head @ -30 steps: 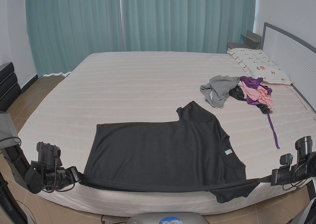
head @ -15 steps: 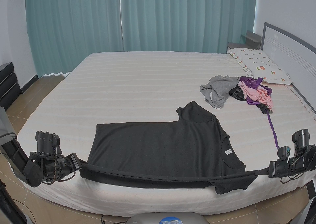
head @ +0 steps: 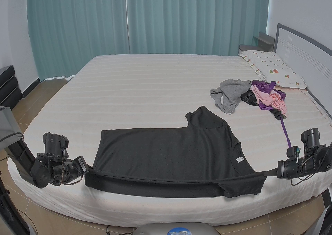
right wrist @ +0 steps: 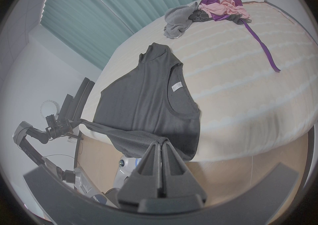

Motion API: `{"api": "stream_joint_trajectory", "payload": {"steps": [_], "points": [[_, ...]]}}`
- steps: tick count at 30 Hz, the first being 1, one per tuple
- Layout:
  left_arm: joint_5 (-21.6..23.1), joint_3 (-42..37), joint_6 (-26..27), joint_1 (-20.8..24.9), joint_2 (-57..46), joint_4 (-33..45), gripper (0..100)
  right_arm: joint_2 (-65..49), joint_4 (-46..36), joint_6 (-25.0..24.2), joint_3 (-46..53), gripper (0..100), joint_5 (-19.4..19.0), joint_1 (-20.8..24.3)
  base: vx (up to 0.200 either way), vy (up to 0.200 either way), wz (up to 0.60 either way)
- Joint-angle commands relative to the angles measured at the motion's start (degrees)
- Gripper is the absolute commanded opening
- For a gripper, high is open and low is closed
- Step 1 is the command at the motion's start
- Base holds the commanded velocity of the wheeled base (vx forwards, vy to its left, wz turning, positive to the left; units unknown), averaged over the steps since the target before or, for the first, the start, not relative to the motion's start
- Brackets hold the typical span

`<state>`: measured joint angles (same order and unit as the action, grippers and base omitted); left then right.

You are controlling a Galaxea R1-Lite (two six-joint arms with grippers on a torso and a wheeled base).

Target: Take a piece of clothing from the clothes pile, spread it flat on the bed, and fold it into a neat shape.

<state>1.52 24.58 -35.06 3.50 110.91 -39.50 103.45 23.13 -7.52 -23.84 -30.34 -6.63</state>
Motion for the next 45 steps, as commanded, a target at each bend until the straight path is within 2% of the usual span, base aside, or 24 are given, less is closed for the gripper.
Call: {"api": "stream_joint_trajectory", "payload": {"steps": [1, 5, 11, 24, 31, 43, 44, 45], "points": [[0.06, 3.37, -0.98, 0.02, 3.08, 2.23, 0, 3.78, 0.08, -0.21, -2.87, 0, 1.07, 1.36, 0.0, 0.0, 0.0], [0.06, 5.92, -1.94, 0.02, 4.23, 4.43, 0, 6.15, -0.01, -1.09, -5.95, 0, 2.57, 1.62, 0.0, 0.0, 0.0], [0.06, 6.8, -2.03, 0.02, 5.02, 5.04, 0, 6.15, -0.01, -5.49, -9.47, 0, 2.92, 3.2, 0.0, 0.0, 0.0], [0.23, 6.71, -2.12, -0.07, 4.14, 7.77, 0, 5.36, -0.01, -5.57, -9.64, 0, 3.1, 4.52, 0.0, 0.0, 0.0], [0.41, 9.88, -3.88, 0.02, 6.78, 7.77, 0, 9.31, -0.01, -5.66, -13.07, 0, 5.12, 4.52, 0.0, 0.0, 0.0], [1.11, 13.13, -5.46, 0.28, 11.17, 7.68, 0, 15.73, 0.08, -5.84, -16.76, 0, 5.03, 5.31, 0.0, 0.0, 0.0], [1.46, 13.39, -6.07, 0.37, 11.7, 7.68, 100, 16.35, 0.08, -5.93, -17.11, 0, 5.03, 5.31, 0.0, 0.0, 0.0], [1.82, 14.18, -7.04, 0.54, 12.58, 7.68, 100, 17.14, 0.08, -5.93, -17.55, 0, 4.94, 5.4, 0.0, 0.0, 0.0]]}}
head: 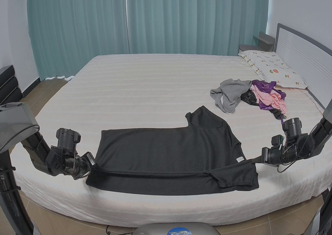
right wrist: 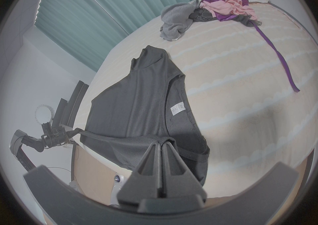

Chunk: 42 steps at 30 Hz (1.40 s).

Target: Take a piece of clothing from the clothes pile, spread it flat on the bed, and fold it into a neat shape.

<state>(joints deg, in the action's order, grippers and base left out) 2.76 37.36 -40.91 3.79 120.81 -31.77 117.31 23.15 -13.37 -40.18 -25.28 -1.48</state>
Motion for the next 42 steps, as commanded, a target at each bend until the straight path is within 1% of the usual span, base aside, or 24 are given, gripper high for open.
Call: {"api": "stream_joint_trajectory", "payload": {"steps": [1, 4, 5, 8, 14, 16, 21, 22, 23, 24, 25, 27, 31, 37, 39, 42], "points": [[0.67, 2.01, -1.98, 0.34, 3.2, -0.05, 100, 4.07, 0.05, -0.07, -1.39, 0, -0.03, 0.33, 0.0, 0.0, 0.0], [0.67, 3.15, -3.56, 0.34, 4.17, -0.05, 100, 5.39, 0.14, -0.07, -2.01, 0, -0.03, 0.68, 0.0, 0.0, 0.0], [0.76, 3.68, -4.09, 0.34, 4.35, -0.05, 100, 5.91, 0.23, -1.22, -2.53, 100, -0.03, 0.68, 0.0, 0.0, 0.0], [0.76, 3.68, -4.18, 0.25, 4.26, -0.05, 100, 5.56, 0.84, -4.03, -3.06, 100, -0.47, 0.77, 0.0, 0.0, 0.0], [0.76, 3.33, -5.93, -0.28, 3.03, -0.49, 100, 4.42, 4.71, -5.79, -0.86, 100, -0.64, 0.68, 0.0, 0.0, 0.0], [0.94, 2.71, -6.55, -1.42, -0.05, -0.49, 100, 3.72, 7.7, -7.54, 1.33, 100, -1.17, 0.68, 0.0, 0.0, 0.0], [3.75, 0.43, -6.81, -2.65, -3.83, -0.49, 100, 3.63, 14.12, -12.03, 5.64, 100, -1.79, 0.33, 0.0, 0.0, 0.0], [4.89, -0.36, -6.9, -2.74, -4.18, -0.58, 100, 3.8, 16.14, -13.79, 6.87, 100, -1.96, 0.16, 0.0, 0.0, 0.0], [5.16, -0.54, -6.99, -2.74, -4.27, -0.58, 100, 3.89, 16.84, -14.31, 7.22, 100, -1.96, 0.16, 0.2, 0.0, 0.0], [5.95, -0.54, -6.99, -2.91, -4.27, -0.49, 100, 3.98, 19.13, -15.89, 8.54, 100, -2.05, 0.07, 0.2, 0.0, 0.0], [5.95, -0.54, -6.99, -2.91, -4.27, -0.49, 100, 3.98, 19.13, -15.89, 8.54, 100, -2.05, 0.07, 0.2, 0.0, 0.0], [6.03, -0.63, -7.08, -2.91, -4.09, -0.14, 100, 3.98, 22.11, -17.3, 10.12, 100, -2.05, -0.11, 0.2, 0.0, 0.0], [6.12, -0.8, -6.99, -2.82, -4.18, 0.04, 100, 4.07, 24.57, -17.39, 11.53, 100, -2.05, -0.28, 0.2, 0.0, 0.0], [6.47, -2.03, -6.64, -2.39, -4.44, 0.83, 100, 4.51, 24.66, -17.39, 11.7, 100, -2.05, -0.28, 0.0, 0.0, 0.0], [7.26, -2.3, -6.55, -2.03, -5.76, 2.41, 100, 4.51, 24.66, -17.39, 11.7, 100, -2.05, -0.28, 0.0, 0.0, 0.0], [9.81, -2.3, -6.64, -1.24, -8.4, 5.49, 100, 4.51, 24.57, -17.39, 11.7, 100, -2.05, -0.28, 0.0, 0.0, 0.0]]}}
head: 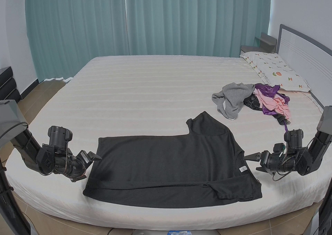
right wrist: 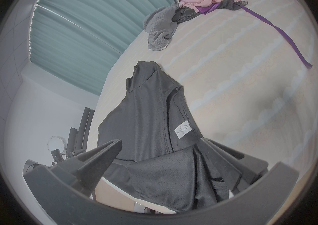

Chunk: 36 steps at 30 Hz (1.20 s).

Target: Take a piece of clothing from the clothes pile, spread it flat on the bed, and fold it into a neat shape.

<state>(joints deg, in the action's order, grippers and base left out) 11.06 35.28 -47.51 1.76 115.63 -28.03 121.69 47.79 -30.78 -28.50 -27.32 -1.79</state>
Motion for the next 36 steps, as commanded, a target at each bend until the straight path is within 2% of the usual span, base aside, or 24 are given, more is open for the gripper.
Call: {"api": "stream_joint_trajectory", "payload": {"steps": [1, 6, 10, 15, 19, 22, 30, 36], "points": [[2.3, -0.3, -0.04, 1.23, -4.09, 2.8, 100, 0.13, 0.03, 0.02, 0.11, 100, -0.01, 0.03, 0.0, 0.0, 0.0], [3.88, -0.3, 0.05, 3.96, -5.33, 7.2, 100, 0.13, -0.06, 0.11, 0.11, 100, -0.01, 0.12, 0.0, 0.0, 0.0], [3.27, -0.3, 0.05, 7.03, -2.78, 7.81, 100, 0.13, 0.03, 0.11, 0.55, 100, -0.01, 0.21, 0.0, 0.0, 0.0], [2.83, -0.21, 0.31, 8.0, 0.83, 7.46, 100, 0.04, 0.03, 0.2, 0.55, 100, -0.01, 0.3, 0.0, 0.0, 0.0], [0.63, -0.12, 0.22, 9.32, 1.97, 7.28, 100, 0.13, 0.03, 0.2, 0.55, 100, -0.01, 0.47, 0.0, 0.0, 0.0], [0.11, 0.32, 0.31, 9.67, 2.59, 7.37, 100, 0.22, 0.03, 0.28, 0.55, 100, -0.01, 0.56, 0.0, 0.0, 0.0], [-5.17, 3.66, 0.4, 10.46, 6.01, 7.02, 100, 0.13, 0.03, 0.28, 0.55, 100, 0.07, 0.65, 0.0, 0.0, 0.0], [-6.57, 8.67, -1.54, 8.79, 6.98, 7.2, 100, 0.13, 0.11, 0.28, 0.46, 100, 0.07, 0.65, 0.0, 0.0, 0.0]]}}
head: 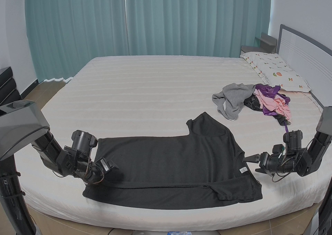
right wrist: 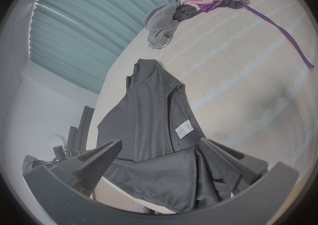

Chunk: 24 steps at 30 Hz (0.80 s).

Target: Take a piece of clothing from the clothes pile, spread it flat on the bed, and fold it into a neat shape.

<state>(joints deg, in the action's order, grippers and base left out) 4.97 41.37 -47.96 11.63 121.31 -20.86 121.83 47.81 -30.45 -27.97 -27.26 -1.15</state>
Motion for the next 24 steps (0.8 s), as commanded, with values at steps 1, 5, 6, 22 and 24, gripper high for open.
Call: {"api": "stream_joint_trajectory", "payload": {"steps": [1, 5, 6, 22, 24], "points": [[-0.67, 3.19, -2.05, -1.43, 1.12, -0.06, 100, -0.02, 0.09, -0.05, -0.07, 100, 0.01, 0.0, 0.0, 0.0, 0.0], [-0.76, 5.12, -5.04, -3.46, 0.77, -0.15, 100, -0.02, 0.09, -0.05, -0.07, 100, 0.01, 0.0, 0.0, 0.0, 0.0], [-0.67, 5.21, -5.3, -3.98, 0.68, -0.24, 100, -0.02, 0.09, -0.05, -0.07, 100, 0.01, 0.0, 0.0, 0.0, 0.0], [4.43, 4.06, -9.26, -10.31, -1.51, -7.0, 100, -0.02, 0.09, -0.05, -0.07, 100, 0.01, -0.17, 0.0, 0.0, 0.0], [5.75, 2.92, -6.36, -10.66, -1.95, -5.95, 100, -0.02, 0.09, 0.04, -0.07, 100, 0.01, -0.17, 0.0, 0.0, 0.0]]}}
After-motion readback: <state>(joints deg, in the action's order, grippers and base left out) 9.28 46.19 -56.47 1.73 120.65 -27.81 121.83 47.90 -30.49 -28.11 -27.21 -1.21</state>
